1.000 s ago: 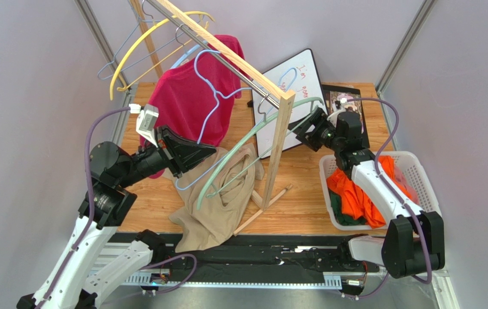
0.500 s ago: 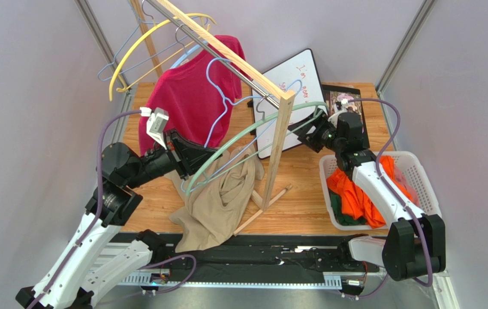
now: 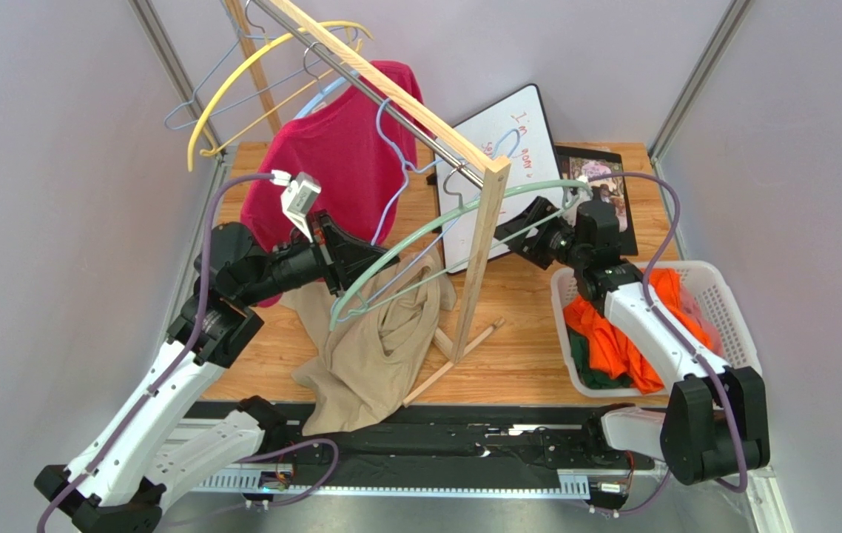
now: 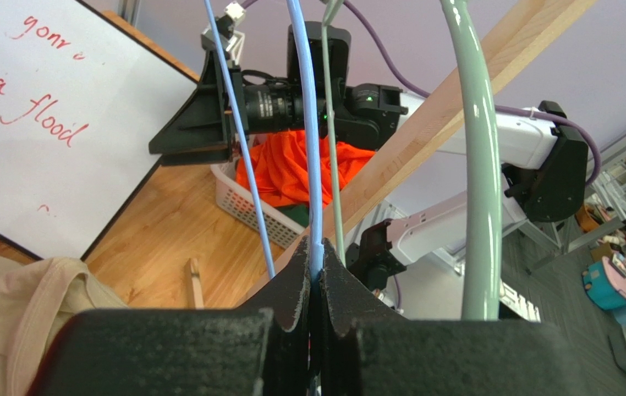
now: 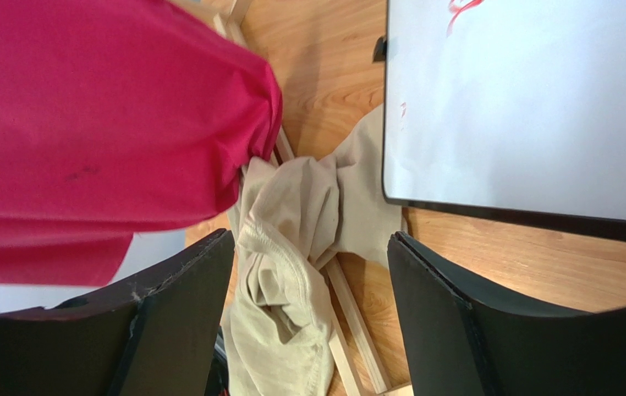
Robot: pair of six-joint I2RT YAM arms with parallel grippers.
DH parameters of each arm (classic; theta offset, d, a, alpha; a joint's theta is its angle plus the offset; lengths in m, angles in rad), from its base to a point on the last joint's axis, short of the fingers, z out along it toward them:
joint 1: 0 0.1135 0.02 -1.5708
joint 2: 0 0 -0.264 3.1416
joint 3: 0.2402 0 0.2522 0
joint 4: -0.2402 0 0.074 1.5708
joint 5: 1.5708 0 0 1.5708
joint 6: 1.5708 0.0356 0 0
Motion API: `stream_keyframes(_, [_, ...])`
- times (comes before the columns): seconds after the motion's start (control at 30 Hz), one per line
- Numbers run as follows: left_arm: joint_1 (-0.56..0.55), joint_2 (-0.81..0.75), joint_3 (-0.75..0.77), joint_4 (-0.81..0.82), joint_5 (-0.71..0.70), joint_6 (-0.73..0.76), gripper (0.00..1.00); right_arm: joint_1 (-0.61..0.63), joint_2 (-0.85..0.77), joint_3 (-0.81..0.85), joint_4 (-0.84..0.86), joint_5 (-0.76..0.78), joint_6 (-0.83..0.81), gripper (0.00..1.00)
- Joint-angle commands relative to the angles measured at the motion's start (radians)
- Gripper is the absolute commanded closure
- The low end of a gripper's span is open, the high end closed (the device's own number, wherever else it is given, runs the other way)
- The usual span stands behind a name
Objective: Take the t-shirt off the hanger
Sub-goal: Hang the hanger back to the clothesline with the left arm, then place the tshirt into the basket
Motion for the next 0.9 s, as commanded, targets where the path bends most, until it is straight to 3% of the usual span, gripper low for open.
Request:
stream_keyframes(0.0, [-0.012,-0.002,0.013,0.008,0.029,0.021,1.00,0.062,0.023,-0.028,0.117,-0.086,-0.052,0.25])
stream_keyframes(0.2, [-0.011,-0.071,0.011,-0.112,-0.058,0.088,0.67,0.180,0.114,-0.065,0.236,-0.124,-0.059,0.18])
stream_keyframes(0.37, [-0.011,-0.131,0.040,-0.230,-0.154,0.148,0.54,0.245,0.213,-0.073,0.298,-0.114,-0.061,0.17])
stream_keyframes(0.4, [-0.011,-0.146,0.045,-0.270,-0.168,0.154,0.41,0.248,0.226,-0.076,0.322,-0.112,-0.059,0.17])
stream_keyframes(0.43, [-0.011,-0.156,0.049,-0.287,-0.181,0.160,0.37,0.254,0.236,-0.076,0.329,-0.111,-0.061,0.17])
stream_keyframes(0.67, [-0.011,-0.272,0.054,-0.397,-0.409,0.182,0.34,0.323,0.327,-0.062,0.341,-0.057,-0.072,0.21])
stream_keyframes(0.87, [-0.011,-0.403,0.017,-0.431,-0.576,0.154,0.34,0.358,0.382,-0.061,0.379,-0.023,-0.053,0.32])
